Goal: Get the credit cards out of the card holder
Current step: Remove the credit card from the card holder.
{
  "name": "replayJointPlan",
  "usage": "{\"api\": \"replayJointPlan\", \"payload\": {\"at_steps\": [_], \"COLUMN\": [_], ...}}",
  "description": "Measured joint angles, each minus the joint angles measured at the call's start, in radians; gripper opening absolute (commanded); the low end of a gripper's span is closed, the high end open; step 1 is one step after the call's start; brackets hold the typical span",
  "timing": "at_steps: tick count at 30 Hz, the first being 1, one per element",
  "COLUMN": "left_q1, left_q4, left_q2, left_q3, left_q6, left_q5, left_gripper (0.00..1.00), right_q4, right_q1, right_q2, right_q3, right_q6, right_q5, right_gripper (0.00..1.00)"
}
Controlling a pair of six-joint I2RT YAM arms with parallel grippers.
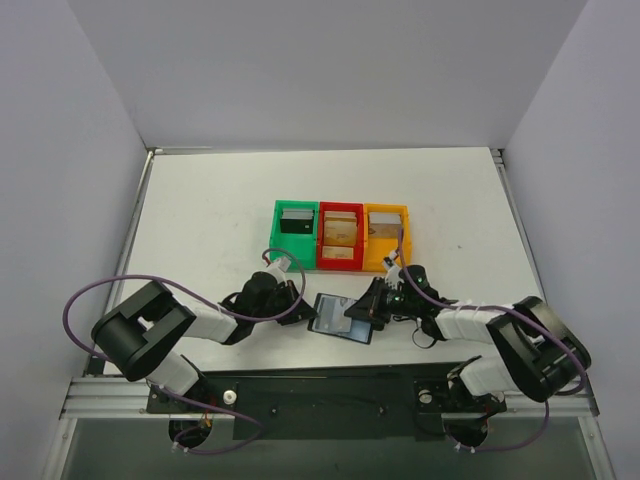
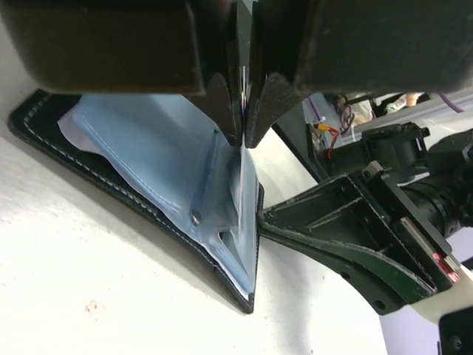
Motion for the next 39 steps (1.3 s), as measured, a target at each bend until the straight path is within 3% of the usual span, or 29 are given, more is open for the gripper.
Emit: {"api": "replayJointPlan", "payload": {"at_steps": [7, 9, 12, 18, 23, 29, 33, 39], "left_q1": [0.006, 0.006, 0.007, 0.012, 0.027, 0.075, 0.109, 0.138], "left_q4": [-0.026, -0.028, -0.035, -0.142, -0.272, -0.298, -0.223, -0.024], "left_q2": [-0.018, -0.019, -0.032, -0.139, -0.303, -0.491, -0.528, -0.502], "left_q3": [0.000, 0.000, 0.000, 0.027, 0.110, 0.152, 0.151, 0.148], "left_q6": [0.001, 0.001, 0.006, 0.027, 0.057, 0.103, 0.105, 0.027], "left_q5": [0.000, 0.000, 0.003, 0.015, 0.014, 0.070, 0.186, 0.428], "left_gripper": [0.13, 0.22, 0.45, 0.64, 0.66, 0.66, 0.70, 0.82], "right_q4": [-0.210, -0.284, -0.397, -0.645, -0.869, -1.036, -1.107, -1.245], "right_q1": [-0.018, -0.025, -0.030, -0.031, -0.031, 0.041, 0.164, 0.184], "right_q2": [-0.151, -0.200, -0.275, -0.436, -0.508, -0.539, -0.572, -0.488], "right_q3": [0.007, 0.019, 0.048, 0.151, 0.303, 0.451, 0.491, 0.683], "right_q6": [-0.095, -0.128, -0.183, -0.294, -0.397, -0.545, -0.641, -0.747], "right_q5": [0.007, 0.010, 0.024, 0.073, 0.120, 0.209, 0.176, -0.005], "right_gripper": [0.00, 0.00, 0.00, 0.00, 0.00, 0.00, 0.00, 0.00]}}
